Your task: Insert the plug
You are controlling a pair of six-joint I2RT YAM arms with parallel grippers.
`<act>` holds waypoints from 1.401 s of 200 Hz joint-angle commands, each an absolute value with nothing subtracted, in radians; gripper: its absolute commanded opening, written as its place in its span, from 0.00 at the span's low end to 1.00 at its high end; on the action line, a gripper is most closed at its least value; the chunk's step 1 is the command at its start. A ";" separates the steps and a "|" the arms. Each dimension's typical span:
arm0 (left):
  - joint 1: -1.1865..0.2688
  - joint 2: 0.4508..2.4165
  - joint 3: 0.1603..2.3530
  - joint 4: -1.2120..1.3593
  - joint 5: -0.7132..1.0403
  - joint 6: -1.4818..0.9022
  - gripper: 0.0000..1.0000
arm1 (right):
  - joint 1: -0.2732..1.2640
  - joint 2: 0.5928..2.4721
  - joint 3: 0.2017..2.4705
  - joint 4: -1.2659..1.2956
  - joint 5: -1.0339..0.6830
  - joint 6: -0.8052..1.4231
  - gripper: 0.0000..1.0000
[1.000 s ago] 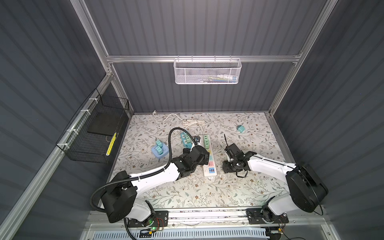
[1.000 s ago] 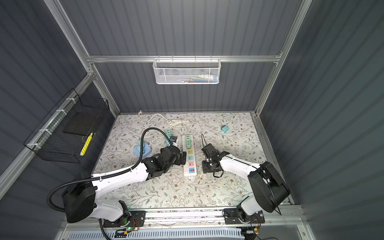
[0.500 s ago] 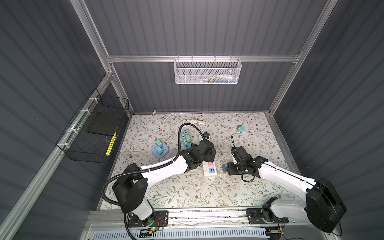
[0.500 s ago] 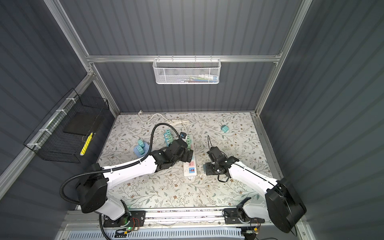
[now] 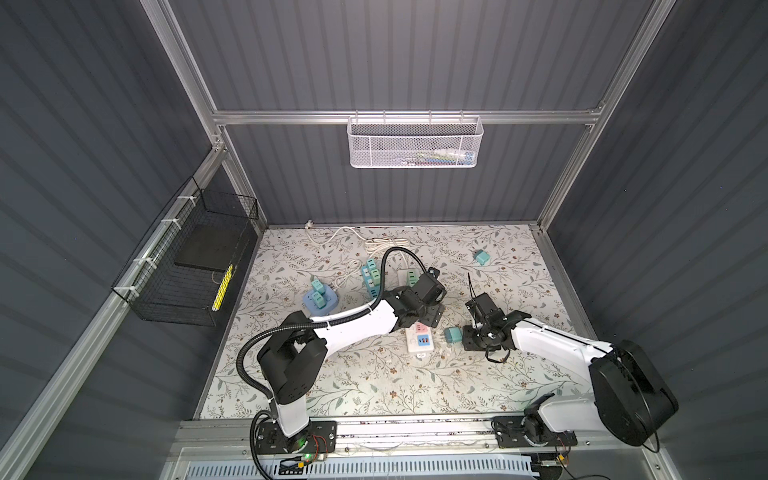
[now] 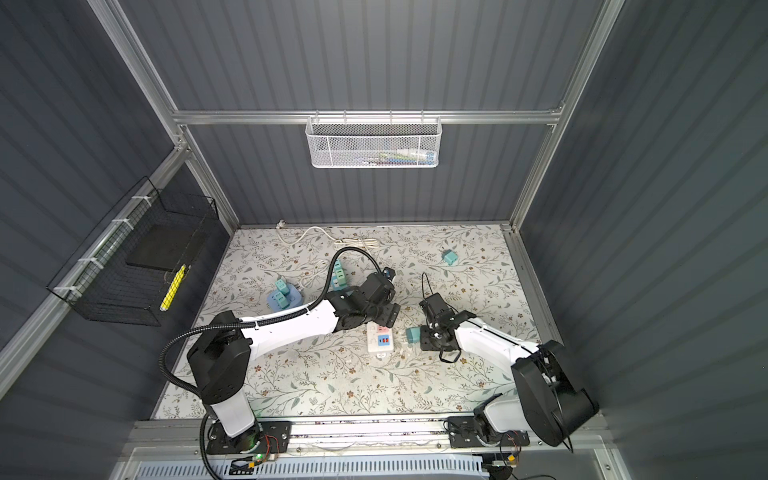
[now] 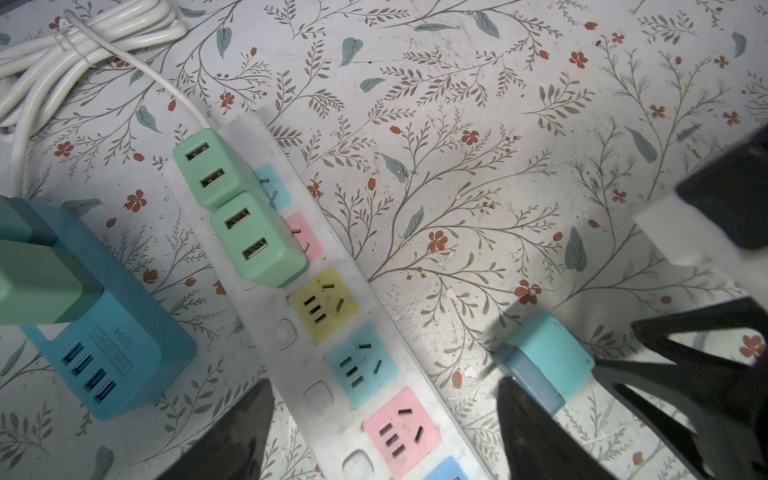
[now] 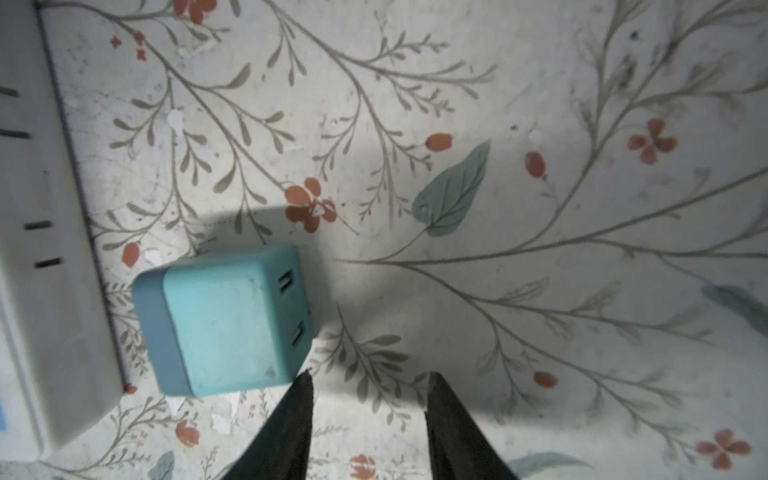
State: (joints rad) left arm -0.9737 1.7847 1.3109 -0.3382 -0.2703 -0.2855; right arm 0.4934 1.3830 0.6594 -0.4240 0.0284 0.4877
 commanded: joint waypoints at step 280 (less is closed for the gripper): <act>-1.132 2.186 1.656 -0.570 -0.240 -0.298 0.56 | 0.255 0.882 0.499 -0.287 0.203 0.588 0.77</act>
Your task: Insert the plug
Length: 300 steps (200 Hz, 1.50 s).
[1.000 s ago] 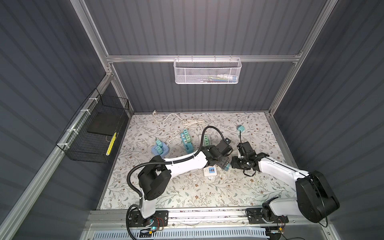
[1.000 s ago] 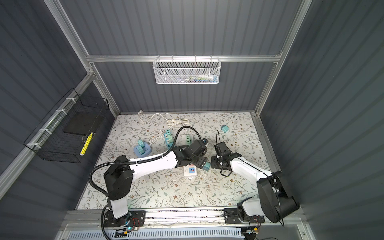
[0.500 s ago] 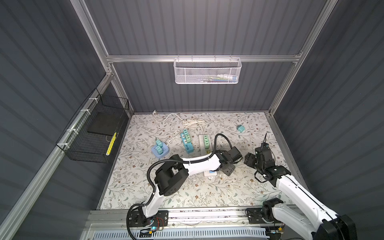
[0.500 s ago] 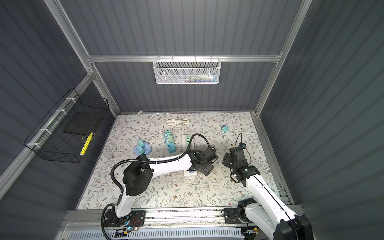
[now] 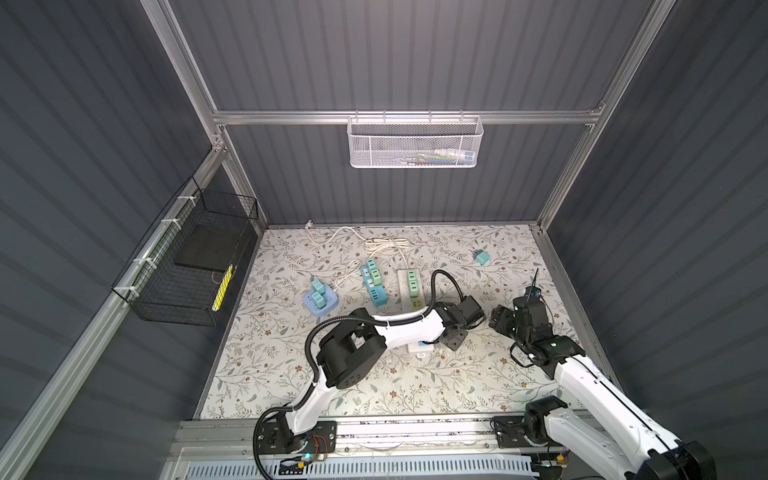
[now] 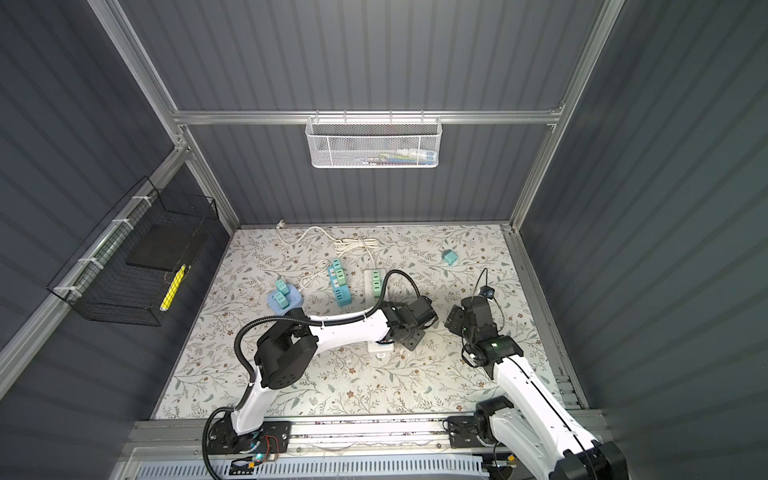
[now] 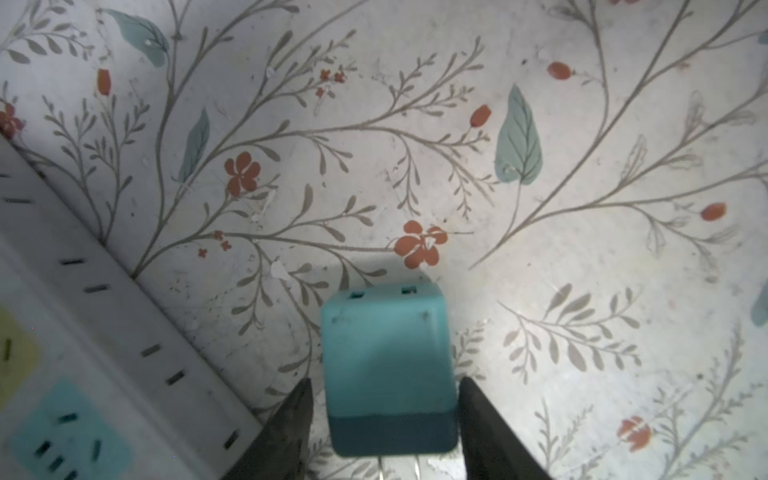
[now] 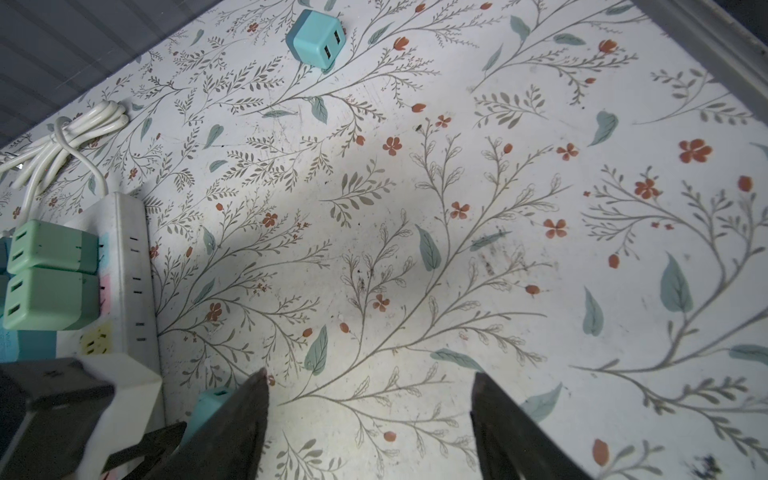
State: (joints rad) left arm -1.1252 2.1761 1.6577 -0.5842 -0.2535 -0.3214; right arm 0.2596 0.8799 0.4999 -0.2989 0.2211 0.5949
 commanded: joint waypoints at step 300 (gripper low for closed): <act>-1.133 1.678 0.967 0.369 -0.190 -0.101 0.23 | 0.260 0.718 0.546 -0.301 -0.069 0.522 0.68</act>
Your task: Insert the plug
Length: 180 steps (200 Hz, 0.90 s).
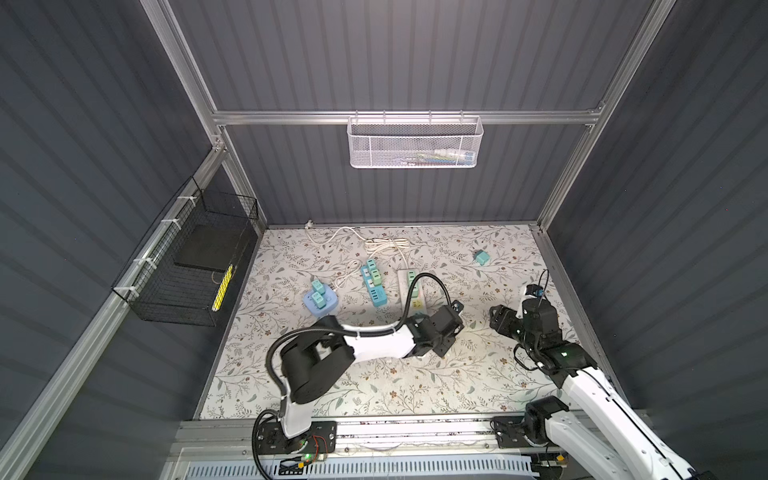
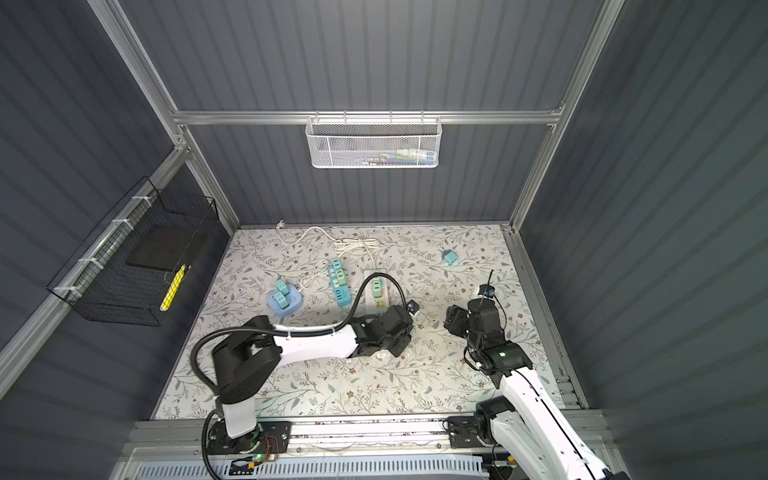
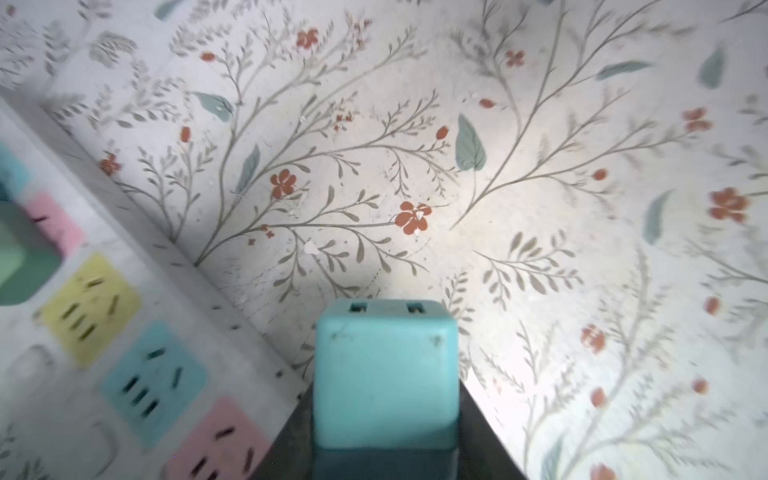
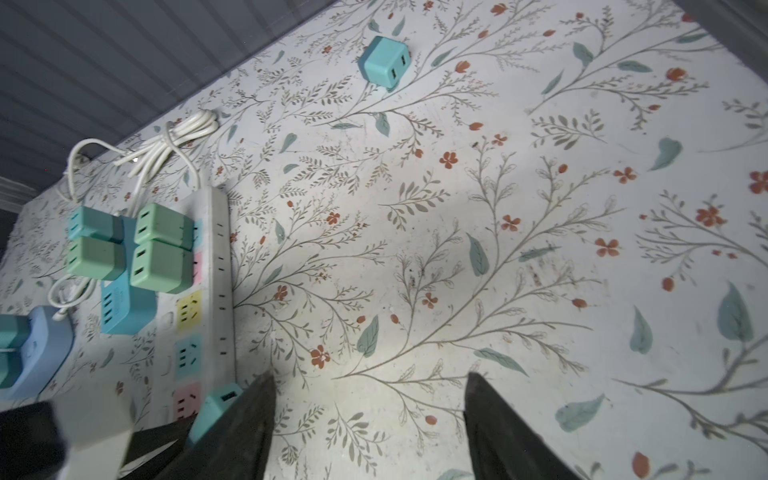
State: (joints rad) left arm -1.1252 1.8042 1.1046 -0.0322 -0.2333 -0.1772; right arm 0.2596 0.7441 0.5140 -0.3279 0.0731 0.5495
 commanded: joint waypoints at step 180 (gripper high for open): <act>-1.132 1.433 0.785 0.464 -0.185 0.020 0.21 | 0.462 0.952 0.690 -0.116 -0.485 0.501 0.37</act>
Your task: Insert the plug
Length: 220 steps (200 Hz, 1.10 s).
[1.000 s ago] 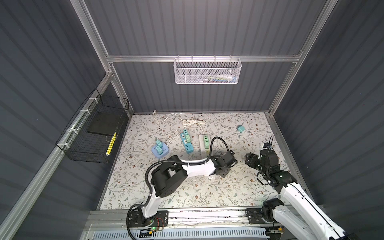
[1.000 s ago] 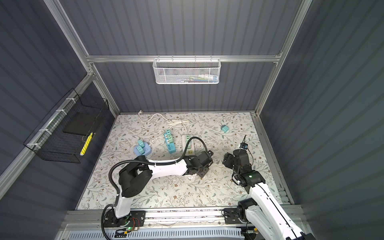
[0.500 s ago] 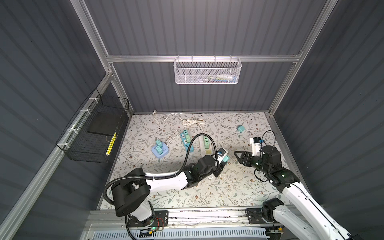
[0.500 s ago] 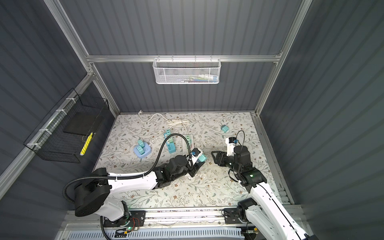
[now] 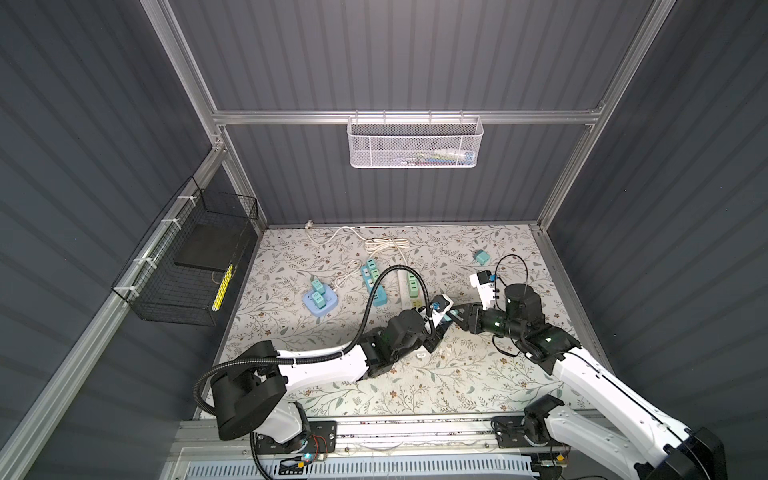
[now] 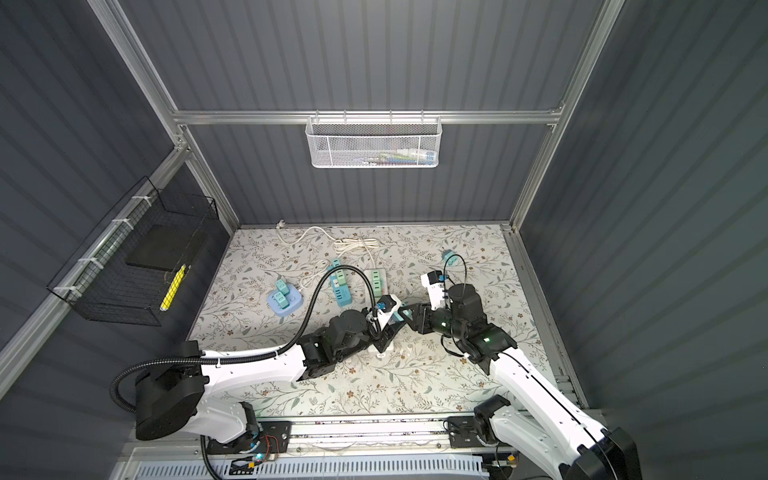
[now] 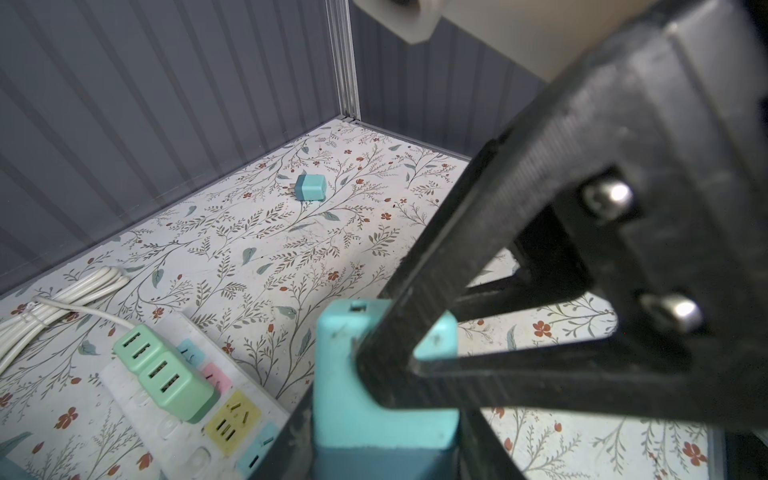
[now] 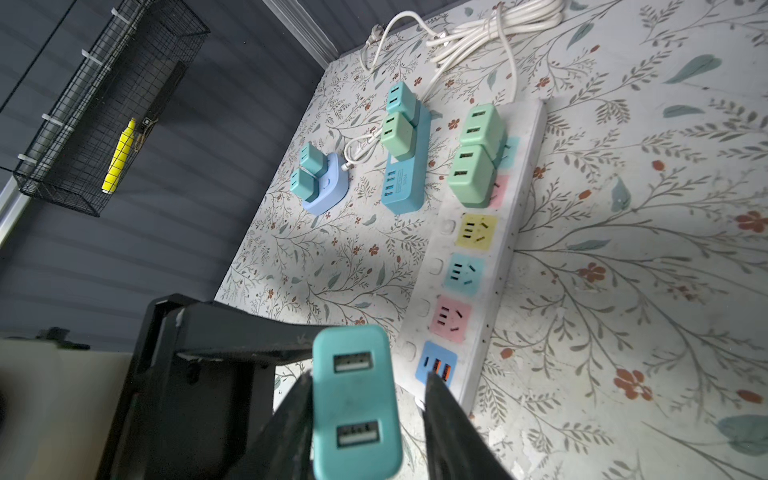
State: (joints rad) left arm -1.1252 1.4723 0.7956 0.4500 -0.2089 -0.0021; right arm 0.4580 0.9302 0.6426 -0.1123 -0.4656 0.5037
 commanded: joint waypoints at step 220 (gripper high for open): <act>-0.966 1.006 0.436 0.145 -0.823 -0.751 1.00 | 0.670 1.357 0.776 0.209 0.056 0.476 0.15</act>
State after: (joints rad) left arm -1.0309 1.0428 0.5030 0.3393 -0.7055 -0.4561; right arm 0.6350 1.2831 0.7338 0.0784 -0.0917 0.4824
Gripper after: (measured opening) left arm 0.999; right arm 0.282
